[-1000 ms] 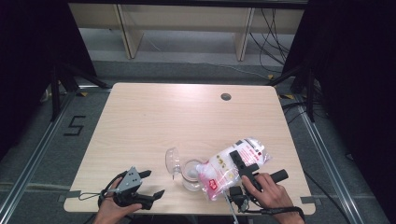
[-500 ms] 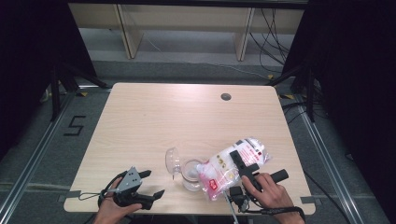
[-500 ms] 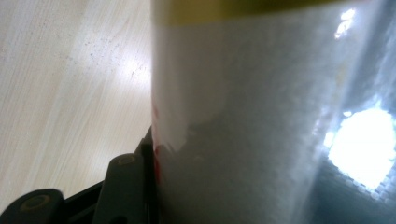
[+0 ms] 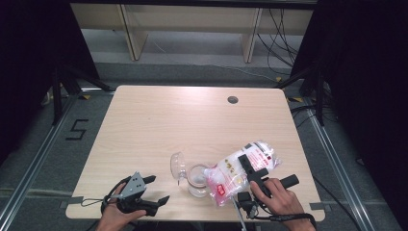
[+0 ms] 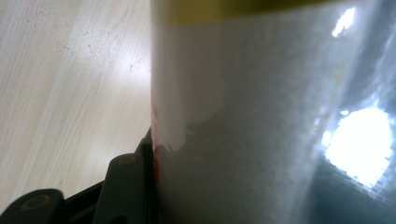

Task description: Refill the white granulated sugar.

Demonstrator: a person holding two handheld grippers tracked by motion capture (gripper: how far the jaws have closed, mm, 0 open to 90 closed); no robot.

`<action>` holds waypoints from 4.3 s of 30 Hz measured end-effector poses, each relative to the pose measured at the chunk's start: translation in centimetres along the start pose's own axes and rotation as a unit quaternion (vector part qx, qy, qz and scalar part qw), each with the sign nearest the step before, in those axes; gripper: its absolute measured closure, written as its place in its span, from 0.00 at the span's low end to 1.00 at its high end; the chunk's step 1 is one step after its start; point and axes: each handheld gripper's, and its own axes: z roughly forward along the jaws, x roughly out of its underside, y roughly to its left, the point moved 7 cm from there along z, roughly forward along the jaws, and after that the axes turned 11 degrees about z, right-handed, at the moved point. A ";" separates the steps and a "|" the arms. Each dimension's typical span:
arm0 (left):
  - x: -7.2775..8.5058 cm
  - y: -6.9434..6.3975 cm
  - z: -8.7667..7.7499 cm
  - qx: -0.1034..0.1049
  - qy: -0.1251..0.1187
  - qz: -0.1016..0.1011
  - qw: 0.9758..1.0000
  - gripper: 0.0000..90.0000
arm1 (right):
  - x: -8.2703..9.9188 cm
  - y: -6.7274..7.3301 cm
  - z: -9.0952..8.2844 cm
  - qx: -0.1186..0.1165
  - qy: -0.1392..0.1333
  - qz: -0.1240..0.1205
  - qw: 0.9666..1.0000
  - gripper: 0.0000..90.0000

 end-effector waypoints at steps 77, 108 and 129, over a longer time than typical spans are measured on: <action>0.1 0.3 0.0 0.001 0.002 0.006 1.000 0.17 | 0.5 -0.1 -0.1 -0.001 -0.005 0.005 1.000 0.59; 0.1 0.2 0.0 0.003 0.002 0.010 1.000 0.17 | -0.7 0.1 0.0 -0.006 -0.021 -0.012 1.000 0.59; 0.0 0.1 0.1 0.005 -0.005 0.006 1.000 0.17 | 0.2 0.0 -0.1 -0.007 -0.010 0.002 1.000 0.60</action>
